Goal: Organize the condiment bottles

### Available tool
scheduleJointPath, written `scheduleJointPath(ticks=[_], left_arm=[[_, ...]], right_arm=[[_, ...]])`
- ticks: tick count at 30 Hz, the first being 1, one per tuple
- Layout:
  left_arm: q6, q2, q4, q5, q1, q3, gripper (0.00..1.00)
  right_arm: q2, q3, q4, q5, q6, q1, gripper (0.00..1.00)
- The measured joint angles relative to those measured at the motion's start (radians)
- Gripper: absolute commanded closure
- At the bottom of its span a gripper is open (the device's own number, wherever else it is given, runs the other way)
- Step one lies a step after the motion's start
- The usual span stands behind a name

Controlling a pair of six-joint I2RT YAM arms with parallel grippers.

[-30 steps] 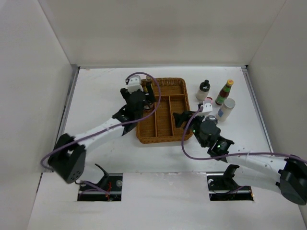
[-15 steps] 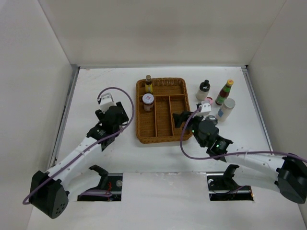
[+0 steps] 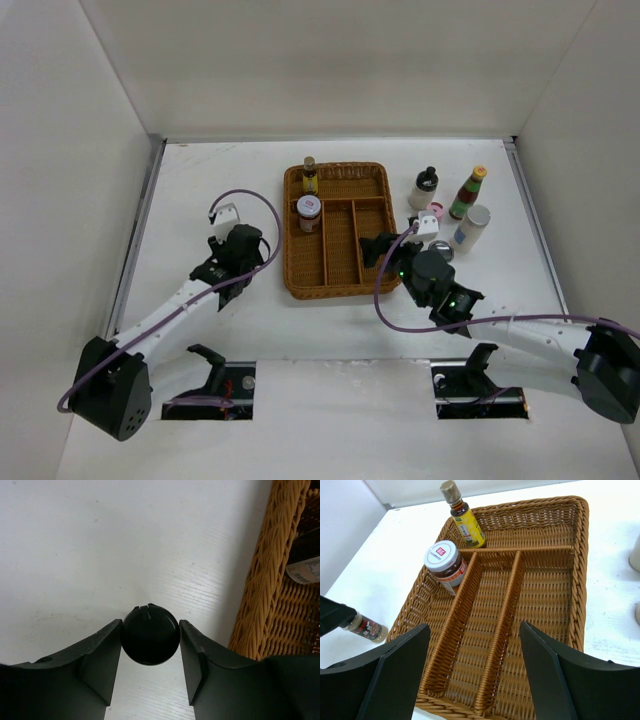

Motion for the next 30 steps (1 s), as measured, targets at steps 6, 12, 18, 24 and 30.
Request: scheduleJointPath(ticks=[6, 12, 18, 24, 30], left_arm=[[0.000, -0.009, -0.002, 0.000, 0.008, -0.004, 0.69], [0.001, -0.055, -0.049, -0.002, -0.072, 0.102, 0.70], [0.007, 0.008, 0.046, 0.000, -0.234, 0.275, 0.70], [0.032, 0.204, 0.143, 0.007, -0.298, 0.303, 0.70], [0.080, 0.347, 0.205, 0.007, -0.316, 0.300, 0.68]], right_arm=[[0.000, 0.000, -0.001, -0.001, 0.000, 0.000, 0.21], [0.000, 0.000, -0.002, -0.002, 0.000, 0.000, 0.21], [-0.001, 0.000, -0.003, -0.001, 0.000, 0.000, 0.21], [-0.024, 0.000, -0.021, 0.010, 0.000, -0.002, 0.32], [-0.063, 0.002, -0.062, 0.032, 0.004, -0.014, 0.67]])
